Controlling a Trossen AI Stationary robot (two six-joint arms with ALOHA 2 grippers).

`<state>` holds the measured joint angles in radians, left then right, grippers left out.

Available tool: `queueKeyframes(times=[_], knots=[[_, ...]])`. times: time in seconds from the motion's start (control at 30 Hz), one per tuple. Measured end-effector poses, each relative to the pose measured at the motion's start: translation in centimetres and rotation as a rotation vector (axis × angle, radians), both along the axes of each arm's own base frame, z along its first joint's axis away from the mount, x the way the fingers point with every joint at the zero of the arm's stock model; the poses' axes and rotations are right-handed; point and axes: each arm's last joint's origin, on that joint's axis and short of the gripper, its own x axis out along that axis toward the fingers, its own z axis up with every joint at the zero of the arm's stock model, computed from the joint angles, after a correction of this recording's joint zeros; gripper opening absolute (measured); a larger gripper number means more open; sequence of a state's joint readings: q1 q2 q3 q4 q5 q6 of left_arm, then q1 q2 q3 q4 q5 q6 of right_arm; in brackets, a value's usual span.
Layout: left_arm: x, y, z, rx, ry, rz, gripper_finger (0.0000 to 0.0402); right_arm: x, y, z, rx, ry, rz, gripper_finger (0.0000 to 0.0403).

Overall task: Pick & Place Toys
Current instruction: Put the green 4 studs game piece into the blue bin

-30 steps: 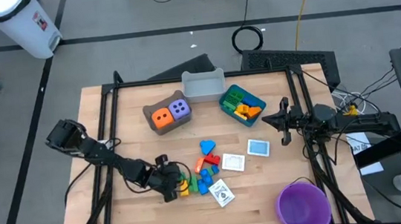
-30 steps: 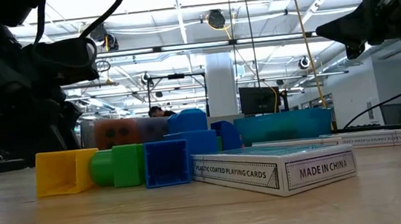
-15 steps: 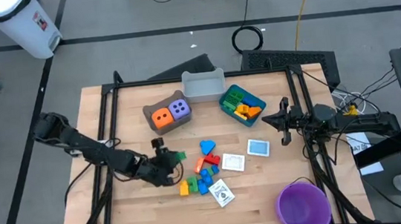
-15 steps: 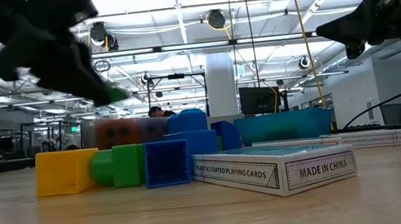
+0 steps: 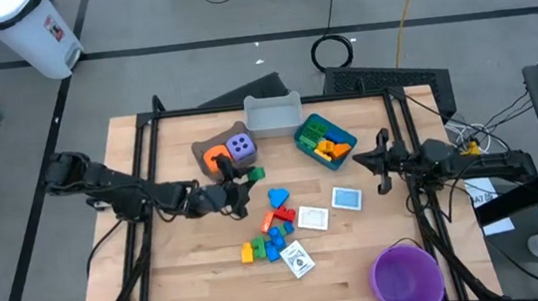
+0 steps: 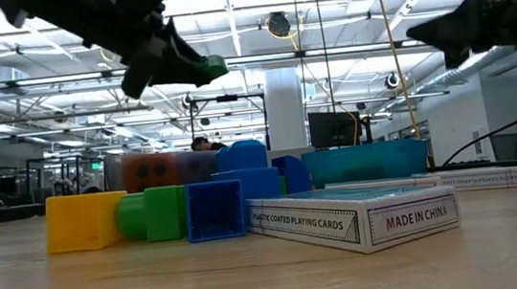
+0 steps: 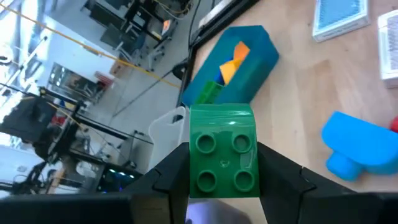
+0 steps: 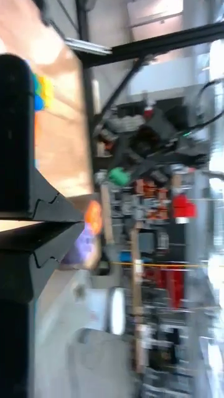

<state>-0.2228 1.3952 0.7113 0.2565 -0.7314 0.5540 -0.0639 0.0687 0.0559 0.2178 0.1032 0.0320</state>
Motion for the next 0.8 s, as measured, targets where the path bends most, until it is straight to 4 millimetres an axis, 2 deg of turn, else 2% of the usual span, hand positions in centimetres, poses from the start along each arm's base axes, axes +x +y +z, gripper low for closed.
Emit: queueKeyframes(times=[0.07,0.3,0.43,0.63,0.7,0.8], knots=[[0.2,0.5,0.2,0.02,-0.001,-0.004,0.015,-0.1,0.0,0.5,0.002,-0.056,0.002,0.0004],[0.6,2.1,0.6,0.065,-0.012,-0.01,0.015,-0.4,0.0,1.9,0.169,-0.229,0.047,0.0004],[1.1,2.8,0.6,0.096,-0.024,0.001,0.015,-0.5,-0.1,2.1,0.211,-0.268,0.03,0.0001],[2.5,3.2,-0.6,0.146,-0.022,-0.048,0.015,-0.6,0.0,2.2,0.206,-0.278,0.033,0.0003],[2.9,3.5,-0.8,0.16,-0.049,-0.044,0.015,-0.6,-0.2,2.2,0.185,-0.278,-0.01,0.0005],[3.8,3.8,-0.6,0.176,-0.075,-0.044,0.015,-0.5,-0.4,2.1,0.243,-0.285,-0.084,0.0016]])
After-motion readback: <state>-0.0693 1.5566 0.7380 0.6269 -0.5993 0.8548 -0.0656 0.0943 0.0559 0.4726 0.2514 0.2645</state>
